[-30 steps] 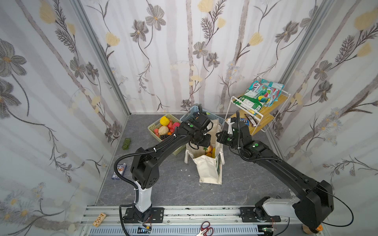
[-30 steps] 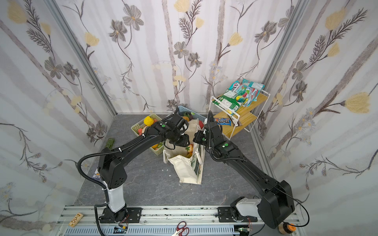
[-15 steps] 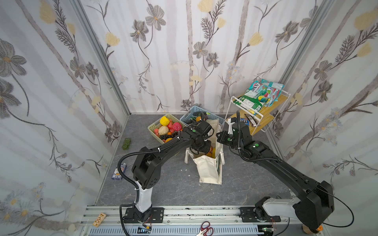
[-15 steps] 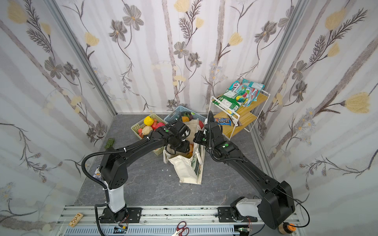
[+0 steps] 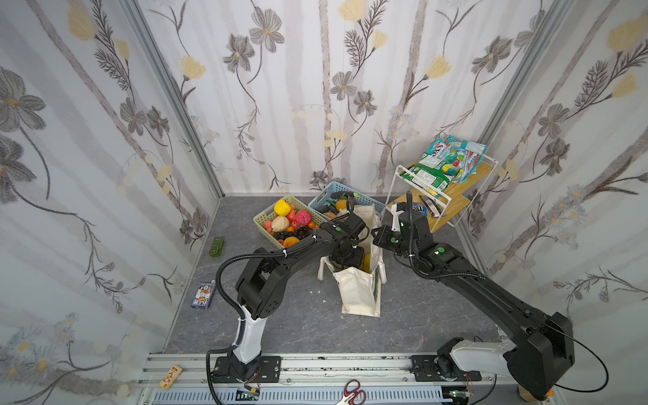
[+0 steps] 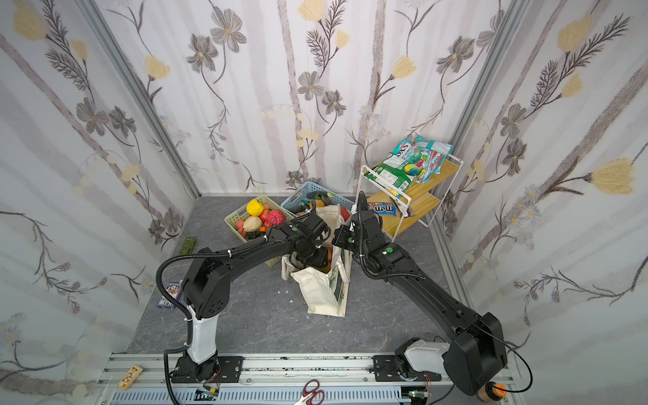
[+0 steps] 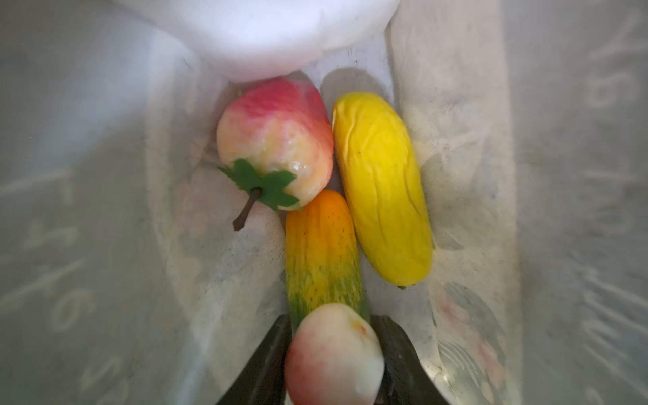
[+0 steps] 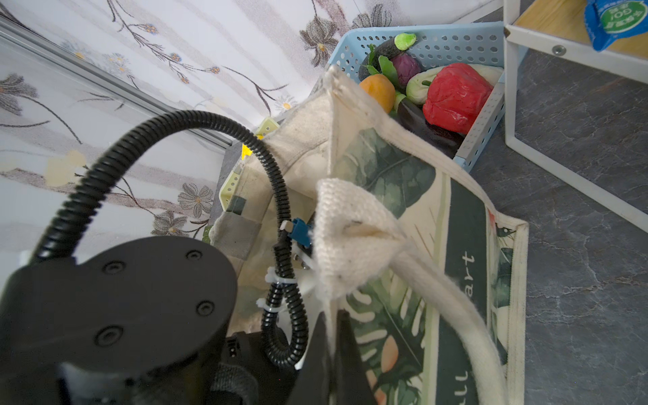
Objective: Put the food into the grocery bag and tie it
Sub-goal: 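Lower the small apple into the bag onto the other fruit, then open the left gripper and raise it out of the bag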
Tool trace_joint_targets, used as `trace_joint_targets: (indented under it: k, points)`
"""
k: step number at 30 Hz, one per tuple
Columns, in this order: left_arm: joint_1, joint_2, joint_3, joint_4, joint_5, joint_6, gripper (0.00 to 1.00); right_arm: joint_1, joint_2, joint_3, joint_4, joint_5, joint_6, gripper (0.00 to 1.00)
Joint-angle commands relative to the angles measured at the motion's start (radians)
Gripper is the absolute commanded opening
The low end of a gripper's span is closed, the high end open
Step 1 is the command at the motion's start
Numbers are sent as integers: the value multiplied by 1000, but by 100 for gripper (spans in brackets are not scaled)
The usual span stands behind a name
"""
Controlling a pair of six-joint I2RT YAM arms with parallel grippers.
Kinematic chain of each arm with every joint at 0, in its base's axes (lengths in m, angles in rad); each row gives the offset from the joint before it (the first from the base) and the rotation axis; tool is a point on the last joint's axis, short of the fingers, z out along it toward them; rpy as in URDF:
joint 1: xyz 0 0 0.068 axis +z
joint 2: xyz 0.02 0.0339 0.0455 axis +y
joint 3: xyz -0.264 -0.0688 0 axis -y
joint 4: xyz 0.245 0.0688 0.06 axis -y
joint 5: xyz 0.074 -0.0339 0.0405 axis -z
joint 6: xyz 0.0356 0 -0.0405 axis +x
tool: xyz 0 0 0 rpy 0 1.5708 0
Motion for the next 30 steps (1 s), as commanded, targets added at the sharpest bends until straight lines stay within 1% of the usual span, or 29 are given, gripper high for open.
trace_joint_targets:
  k: [1,20,25,30]
  points:
    - [0,17,-4,17,19,-8,43,0,-6,-5,37,4,2,2]
    - [-11,83,-53,48,44,-13,46,-2,-5,-2,41,7,2,2]
    - [-10,99,-60,50,42,-14,51,-2,-6,-2,40,6,2,2]
    - [-11,93,-58,48,34,-14,58,-2,-8,-4,40,5,2,2]
